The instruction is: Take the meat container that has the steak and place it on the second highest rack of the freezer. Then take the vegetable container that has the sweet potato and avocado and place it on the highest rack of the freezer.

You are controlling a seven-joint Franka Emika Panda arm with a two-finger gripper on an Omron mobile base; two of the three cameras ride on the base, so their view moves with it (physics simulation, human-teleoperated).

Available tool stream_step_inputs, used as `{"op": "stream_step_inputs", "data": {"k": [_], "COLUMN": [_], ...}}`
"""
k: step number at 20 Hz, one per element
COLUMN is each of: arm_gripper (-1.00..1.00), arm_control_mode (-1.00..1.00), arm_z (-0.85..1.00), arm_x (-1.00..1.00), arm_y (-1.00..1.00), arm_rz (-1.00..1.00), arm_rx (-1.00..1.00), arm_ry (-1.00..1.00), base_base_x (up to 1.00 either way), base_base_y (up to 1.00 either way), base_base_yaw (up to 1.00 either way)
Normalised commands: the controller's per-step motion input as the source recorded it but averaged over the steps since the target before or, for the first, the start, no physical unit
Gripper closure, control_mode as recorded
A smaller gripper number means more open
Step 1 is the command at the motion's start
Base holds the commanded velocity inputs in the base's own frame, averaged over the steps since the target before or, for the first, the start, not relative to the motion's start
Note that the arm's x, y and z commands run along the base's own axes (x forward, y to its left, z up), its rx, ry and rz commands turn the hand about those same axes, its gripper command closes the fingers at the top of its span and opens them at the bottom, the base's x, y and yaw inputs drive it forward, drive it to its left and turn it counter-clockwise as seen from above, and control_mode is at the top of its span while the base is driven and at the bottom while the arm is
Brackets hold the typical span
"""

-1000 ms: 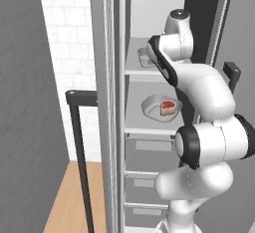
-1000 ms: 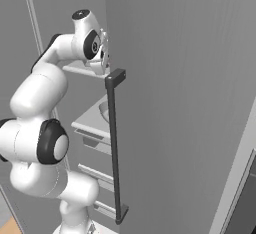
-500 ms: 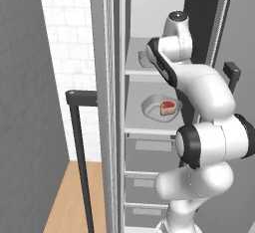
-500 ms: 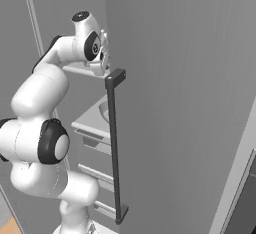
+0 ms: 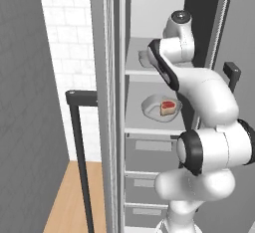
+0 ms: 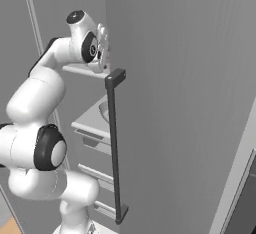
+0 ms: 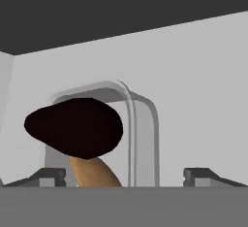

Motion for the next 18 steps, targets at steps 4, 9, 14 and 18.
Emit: {"op": "stream_step_inputs", "data": {"k": [4,9,14,18], "arm_gripper": [-1.0,-1.0,-1.0,-1.0], "arm_control_mode": [-1.0,-1.0,-1.0,-1.0], "arm_z": [0.07,0.37,0.41,0.0], "arm_x": [-0.97,-1.0,-1.0,-1.0], "arm_y": [0.14,0.21,0.0,0.13], "arm_rz": [0.0,0.0,-0.12,-0.32], "arm_rx": [0.0,0.0,0.17,0.41], "arm_ry": [-0.19,-0.22,-0.15,-0.18], "base_base_x": [0.0,0.0,0.0,0.0], "base_base_y": [0.0,0.0,0.0,0.0], "base_base_yaw": [0.0,0.0,0.0,0.0]}}
